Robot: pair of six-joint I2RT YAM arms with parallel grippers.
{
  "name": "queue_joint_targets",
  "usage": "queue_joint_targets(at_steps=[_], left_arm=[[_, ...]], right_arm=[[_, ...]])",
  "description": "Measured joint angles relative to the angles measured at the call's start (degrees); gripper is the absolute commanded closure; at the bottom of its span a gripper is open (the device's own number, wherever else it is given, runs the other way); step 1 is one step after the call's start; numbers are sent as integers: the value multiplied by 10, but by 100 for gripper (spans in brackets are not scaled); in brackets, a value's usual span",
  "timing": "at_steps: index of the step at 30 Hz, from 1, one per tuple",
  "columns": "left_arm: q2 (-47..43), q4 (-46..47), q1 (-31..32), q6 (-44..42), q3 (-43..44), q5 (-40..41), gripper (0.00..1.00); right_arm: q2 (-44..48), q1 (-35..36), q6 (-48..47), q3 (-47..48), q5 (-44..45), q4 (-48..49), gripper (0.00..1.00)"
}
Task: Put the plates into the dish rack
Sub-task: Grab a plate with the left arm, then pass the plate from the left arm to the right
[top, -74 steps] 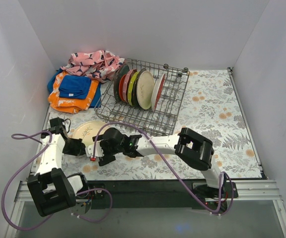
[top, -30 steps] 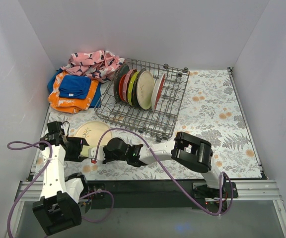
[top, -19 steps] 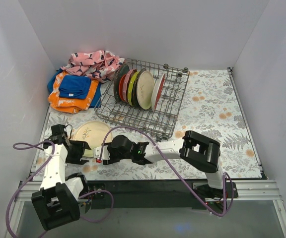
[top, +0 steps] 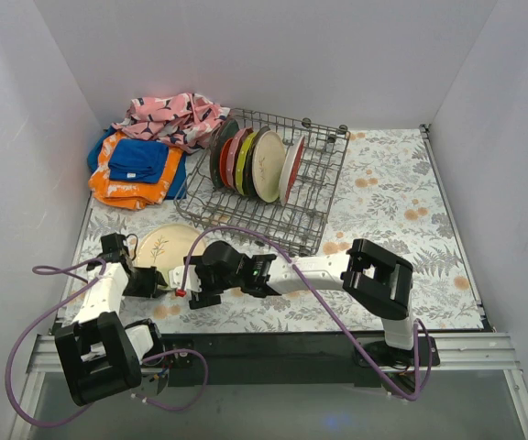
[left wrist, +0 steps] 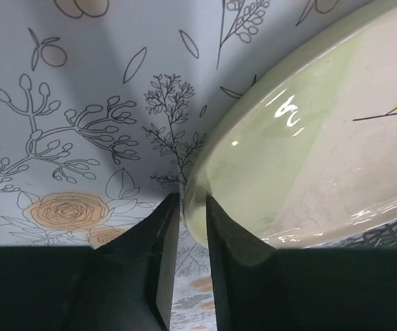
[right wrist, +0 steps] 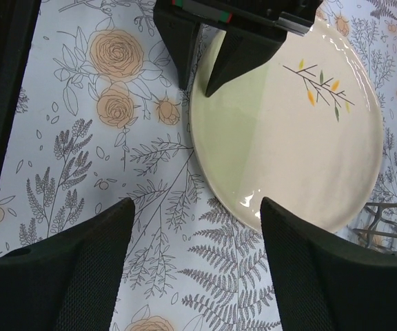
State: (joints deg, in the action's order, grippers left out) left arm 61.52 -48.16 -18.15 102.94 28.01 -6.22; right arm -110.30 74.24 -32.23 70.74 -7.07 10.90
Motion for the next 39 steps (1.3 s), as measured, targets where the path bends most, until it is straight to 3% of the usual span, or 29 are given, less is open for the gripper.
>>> queue_joint_targets(at_steps=[2,3,14,25,35,39], left_arm=[[1,7,0,1,0,-2,91],[2,6,0,0,0,-3,100],[-18,-13,0,0,11,-3,100],[-83,-85,0,-3,62,-7,100],[-97,-116,0,0,74,-26,100],[-104,-125,0,3,84,-33,100]], right_arm=[[0,0,2,9,-4,-7,15],[0,0,3,12,-6,-10,13],[-29,-4,-28,60,-20,-49,2],[-85,-4,-109,90,27,-62,3],[-135,-4,-110,144,112,-21,11],[-158,-2,-114,149,138,2,37]])
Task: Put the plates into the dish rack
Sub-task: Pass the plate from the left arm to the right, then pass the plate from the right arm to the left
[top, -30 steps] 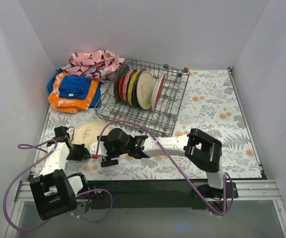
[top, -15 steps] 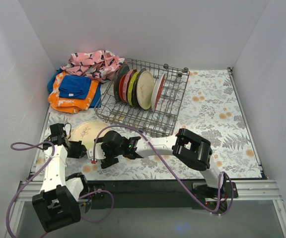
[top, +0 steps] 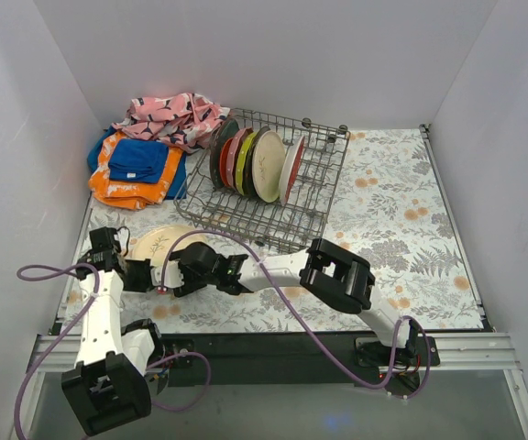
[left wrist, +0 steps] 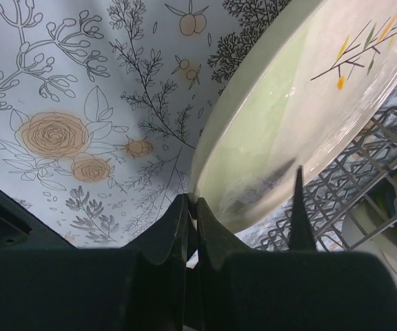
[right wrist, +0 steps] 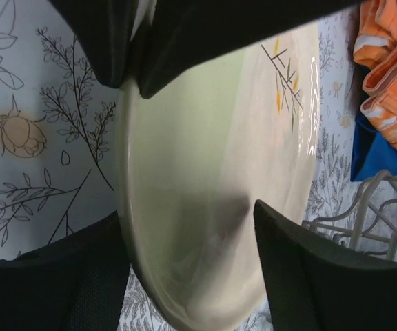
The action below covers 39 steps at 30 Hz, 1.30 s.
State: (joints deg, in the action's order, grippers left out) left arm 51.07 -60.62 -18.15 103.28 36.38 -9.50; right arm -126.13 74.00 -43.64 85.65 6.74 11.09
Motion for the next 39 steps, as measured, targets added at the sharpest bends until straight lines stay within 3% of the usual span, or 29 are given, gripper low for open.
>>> queue_joint_targets(at_steps=[1,4,10,11,12,16,30,39], left_arm=[[-3,-3,0,1,2,-2,100],[-14,1,-2,9,3,0,100],[-61,5,-2,26,32,-24,97],[-68,6,-1,29,32,-29,88],[-72,4,-1,33,32,-33,70],[-82,-12,0,42,25,-34,40],[-77,-10,0,58,22,-15,40],[-66,14,0,57,22,-15,56]], right_arm=[[-3,1,-2,2,4,3,53],[-4,5,-31,-4,29,28,74],[27,13,-106,-58,73,119,90],[33,13,-106,-68,72,126,91],[38,12,-104,-76,70,131,92],[57,11,-72,-93,61,139,96],[122,10,47,-123,-9,106,99],[130,11,105,-103,-47,70,98]])
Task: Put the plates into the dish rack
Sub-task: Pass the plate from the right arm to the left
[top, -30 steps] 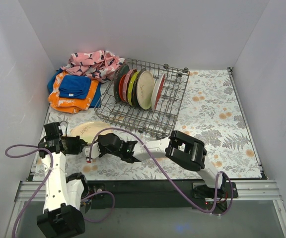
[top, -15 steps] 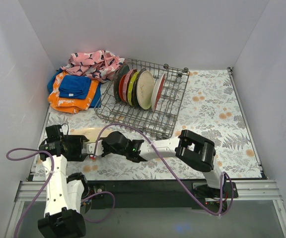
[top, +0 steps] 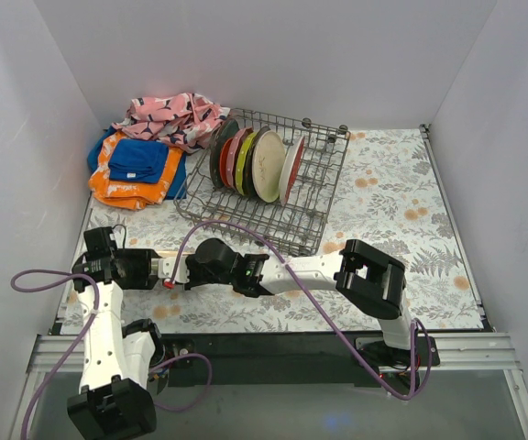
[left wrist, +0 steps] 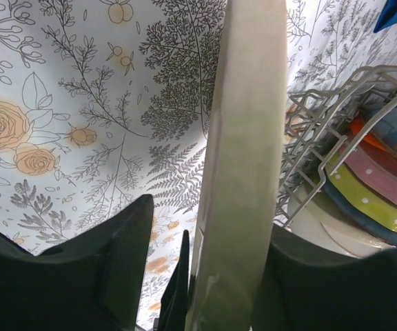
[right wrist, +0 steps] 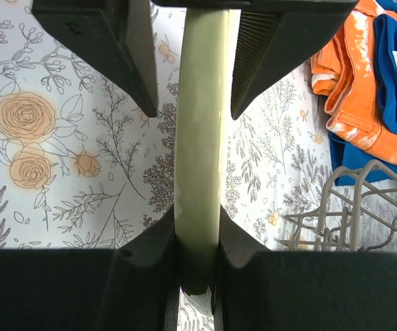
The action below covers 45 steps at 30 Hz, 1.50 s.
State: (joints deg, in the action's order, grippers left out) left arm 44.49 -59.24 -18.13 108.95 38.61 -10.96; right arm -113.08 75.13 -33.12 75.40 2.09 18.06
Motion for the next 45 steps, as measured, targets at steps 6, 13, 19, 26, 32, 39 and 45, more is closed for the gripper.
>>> queue_joint_targets(at_steps=[6,13,19,26,32,39,45], left_arm=[[-5,6,0,-5,1,0,58],[-3,3,0,-13,16,-5,52],[-3,-5,0,-18,42,-7,53],[-6,-21,0,-27,44,-5,74],[-7,-28,0,-35,42,-4,71],[0,-26,0,-43,42,-5,86],[2,-31,0,-68,42,-5,100]], right_arm=[[0,0,11,5,-4,-6,97],[0,2,14,6,-1,-8,96],[0,8,13,6,10,-9,96],[0,10,15,6,17,-10,94],[0,10,16,6,18,-10,93],[0,11,14,6,20,-12,87],[0,11,19,6,21,-13,56]])
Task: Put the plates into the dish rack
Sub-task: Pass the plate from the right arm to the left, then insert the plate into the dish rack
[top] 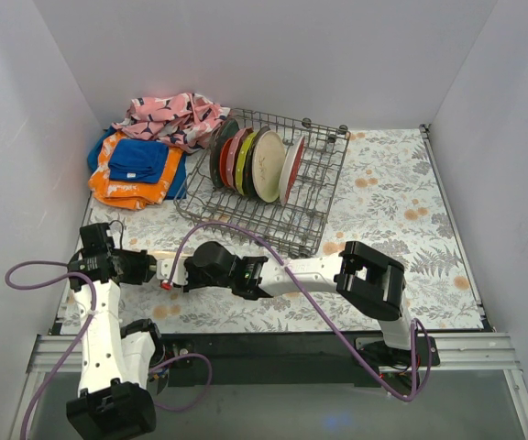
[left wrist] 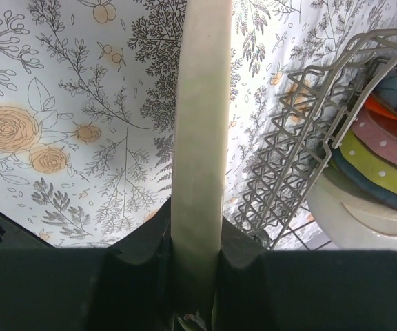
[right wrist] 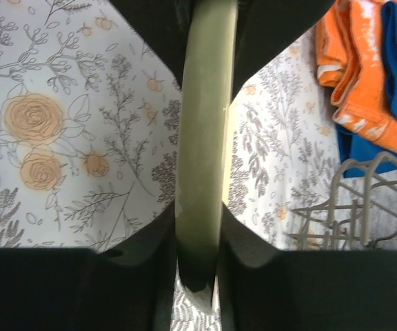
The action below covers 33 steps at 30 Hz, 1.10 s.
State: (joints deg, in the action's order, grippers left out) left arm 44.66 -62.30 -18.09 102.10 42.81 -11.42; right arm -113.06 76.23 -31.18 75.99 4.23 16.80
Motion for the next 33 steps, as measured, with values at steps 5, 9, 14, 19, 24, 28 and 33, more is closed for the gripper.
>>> queue_joint_targets(at_steps=[5,9,14,19,24,28,33], left_arm=[[1,-8,2,-24,10,10,100],[1,-23,2,-49,30,27,100],[-1,-35,2,-91,56,38,100],[-15,-32,2,-132,80,37,100],[-24,-19,2,-173,87,32,100],[-26,-19,2,-206,102,14,100],[-28,-14,2,-237,129,-19,100]], right_arm=[[4,2,14,-8,-31,-29,19],[20,7,15,-23,-63,-76,2],[69,5,12,-25,-113,-150,2],[160,-5,10,-24,-178,-232,2],[233,-30,10,-23,-221,-285,2],[263,-79,20,-12,-241,-324,1],[286,-161,39,12,-260,-360,1]])
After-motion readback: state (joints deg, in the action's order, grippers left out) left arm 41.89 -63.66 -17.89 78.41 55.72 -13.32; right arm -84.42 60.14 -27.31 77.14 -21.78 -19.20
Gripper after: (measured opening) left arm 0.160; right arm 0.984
